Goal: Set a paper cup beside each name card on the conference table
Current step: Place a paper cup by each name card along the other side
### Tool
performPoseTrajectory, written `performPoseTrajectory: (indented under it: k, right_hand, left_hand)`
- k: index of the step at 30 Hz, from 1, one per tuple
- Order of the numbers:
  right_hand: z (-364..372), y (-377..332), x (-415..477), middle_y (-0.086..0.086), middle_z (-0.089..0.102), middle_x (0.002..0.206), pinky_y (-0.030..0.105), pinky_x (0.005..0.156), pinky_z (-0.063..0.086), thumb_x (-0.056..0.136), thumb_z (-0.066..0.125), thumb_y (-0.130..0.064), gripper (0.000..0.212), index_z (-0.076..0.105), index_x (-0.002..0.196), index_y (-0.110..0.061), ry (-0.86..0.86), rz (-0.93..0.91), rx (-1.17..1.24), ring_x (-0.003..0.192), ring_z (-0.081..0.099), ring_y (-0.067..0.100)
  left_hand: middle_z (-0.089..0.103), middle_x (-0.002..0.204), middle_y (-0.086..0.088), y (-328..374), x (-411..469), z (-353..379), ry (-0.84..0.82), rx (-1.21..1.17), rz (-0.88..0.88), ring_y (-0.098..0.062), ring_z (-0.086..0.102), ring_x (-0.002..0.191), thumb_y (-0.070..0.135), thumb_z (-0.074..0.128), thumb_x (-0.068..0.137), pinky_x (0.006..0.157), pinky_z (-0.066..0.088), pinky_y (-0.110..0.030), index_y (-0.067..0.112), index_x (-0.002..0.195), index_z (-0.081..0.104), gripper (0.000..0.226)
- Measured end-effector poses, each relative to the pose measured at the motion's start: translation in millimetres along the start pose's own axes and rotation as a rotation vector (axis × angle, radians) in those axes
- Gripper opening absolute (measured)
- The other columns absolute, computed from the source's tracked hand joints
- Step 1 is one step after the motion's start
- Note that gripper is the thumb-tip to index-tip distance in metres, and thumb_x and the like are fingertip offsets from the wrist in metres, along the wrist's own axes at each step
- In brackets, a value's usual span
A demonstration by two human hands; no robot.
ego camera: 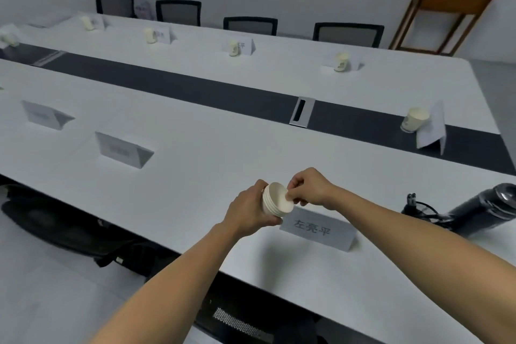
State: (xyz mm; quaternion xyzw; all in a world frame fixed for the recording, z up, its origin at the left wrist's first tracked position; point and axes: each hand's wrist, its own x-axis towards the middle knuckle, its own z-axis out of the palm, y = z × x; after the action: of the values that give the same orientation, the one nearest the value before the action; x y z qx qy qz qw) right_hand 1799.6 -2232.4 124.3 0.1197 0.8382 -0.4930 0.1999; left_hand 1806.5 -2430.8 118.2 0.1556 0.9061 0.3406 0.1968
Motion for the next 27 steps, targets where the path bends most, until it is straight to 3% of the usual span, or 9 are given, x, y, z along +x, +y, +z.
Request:
performPoseTrajectory:
  k: [7, 11, 14, 18, 23, 27]
  right_hand:
    - [-43.4, 5.8, 33.3, 0.007, 0.064, 0.072, 0.024, 0.051, 0.044, 0.078, 0.064, -0.001, 0.005, 0.069, 0.081, 0.000, 0.011, 0.037, 0.029, 0.062, 0.055, 0.018]
    - [-72.2, 19.9, 55.1, 0.007, 0.061, 0.078, 0.026, 0.051, 0.041, 0.082, 0.062, -0.007, 0.007, 0.066, 0.077, -0.004, 0.187, 0.095, 0.147, 0.060, 0.050, 0.019]
    - [-85.0, 45.2, 71.3, 0.007, 0.064, 0.079, 0.029, 0.055, 0.047, 0.082, 0.065, -0.011, 0.004, 0.065, 0.080, -0.007, 0.329, 0.158, 0.082, 0.065, 0.058, 0.020]
    - [-78.2, 83.8, 77.6, 0.010, 0.069, 0.084, 0.033, 0.061, 0.056, 0.081, 0.067, -0.011, 0.005, 0.064, 0.085, -0.009, 0.262, 0.267, -0.109, 0.077, 0.069, 0.027]
    - [-71.6, 106.6, 81.2, 0.015, 0.072, 0.087, 0.045, 0.077, 0.060, 0.076, 0.066, -0.007, 0.006, 0.064, 0.081, -0.008, 0.236, 0.322, -0.165, 0.081, 0.071, 0.033]
    - [-68.4, 110.4, 78.1, 0.016, 0.072, 0.088, 0.041, 0.076, 0.058, 0.074, 0.064, -0.005, 0.009, 0.065, 0.084, -0.007, 0.211, 0.336, -0.201, 0.082, 0.071, 0.033]
  left_hand:
    - [0.065, 0.094, 0.010, 10.2, 46.3, 8.8, -0.024, 0.037, -0.061, -0.020, 0.064, 0.082, 0.039, 0.083, 0.060, 0.070, 0.053, -0.042, 0.026, 0.109, 0.049, 0.061]
    - [0.064, 0.097, 0.010, 4.4, 57.3, 16.5, -0.036, 0.081, -0.127, -0.021, 0.063, 0.087, 0.041, 0.084, 0.061, 0.071, 0.051, -0.037, 0.026, 0.113, 0.049, 0.064]
    - [0.062, 0.100, 0.009, -4.4, 57.9, 26.0, -0.059, 0.096, -0.179, -0.021, 0.060, 0.092, 0.042, 0.084, 0.061, 0.073, 0.050, -0.036, 0.026, 0.114, 0.048, 0.067]
    - [0.062, 0.098, 0.009, -12.3, 56.1, 32.7, -0.072, 0.097, -0.230, -0.021, 0.061, 0.091, 0.043, 0.085, 0.060, 0.073, 0.051, -0.037, 0.026, 0.113, 0.047, 0.067]
    - [0.064, 0.098, 0.007, -18.6, 52.0, 40.2, -0.080, 0.093, -0.276, -0.022, 0.061, 0.091, 0.043, 0.085, 0.061, 0.072, 0.050, -0.036, 0.026, 0.114, 0.047, 0.067]
    - [0.064, 0.099, 0.007, -20.9, 46.8, 45.1, -0.087, 0.081, -0.289, -0.021, 0.062, 0.091, 0.044, 0.084, 0.060, 0.073, 0.052, -0.038, 0.026, 0.114, 0.047, 0.068]
